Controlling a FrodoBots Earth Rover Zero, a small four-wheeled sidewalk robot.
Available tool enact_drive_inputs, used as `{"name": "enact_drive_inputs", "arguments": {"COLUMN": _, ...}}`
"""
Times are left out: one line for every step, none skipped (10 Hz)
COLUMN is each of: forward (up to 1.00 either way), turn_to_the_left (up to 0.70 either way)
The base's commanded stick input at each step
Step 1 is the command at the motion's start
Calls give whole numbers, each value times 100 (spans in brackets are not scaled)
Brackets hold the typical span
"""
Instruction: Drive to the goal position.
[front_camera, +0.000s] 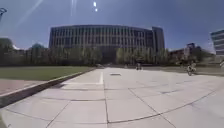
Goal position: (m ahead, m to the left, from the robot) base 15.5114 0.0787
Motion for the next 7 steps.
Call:
{"name": "enact_drive_inputs", "arguments": {"forward": 70, "turn_to_the_left": 8}}
{"name": "enact_drive_inputs", "arguments": {"forward": 70, "turn_to_the_left": 26}}
{"name": "enact_drive_inputs", "arguments": {"forward": 70, "turn_to_the_left": 16}}
{"name": "enact_drive_inputs", "arguments": {"forward": 70, "turn_to_the_left": 7}}
{"name": "enact_drive_inputs", "arguments": {"forward": 70, "turn_to_the_left": 1}}
{"name": "enact_drive_inputs", "arguments": {"forward": 70, "turn_to_the_left": 0}}
{"name": "enact_drive_inputs", "arguments": {"forward": 70, "turn_to_the_left": 0}}
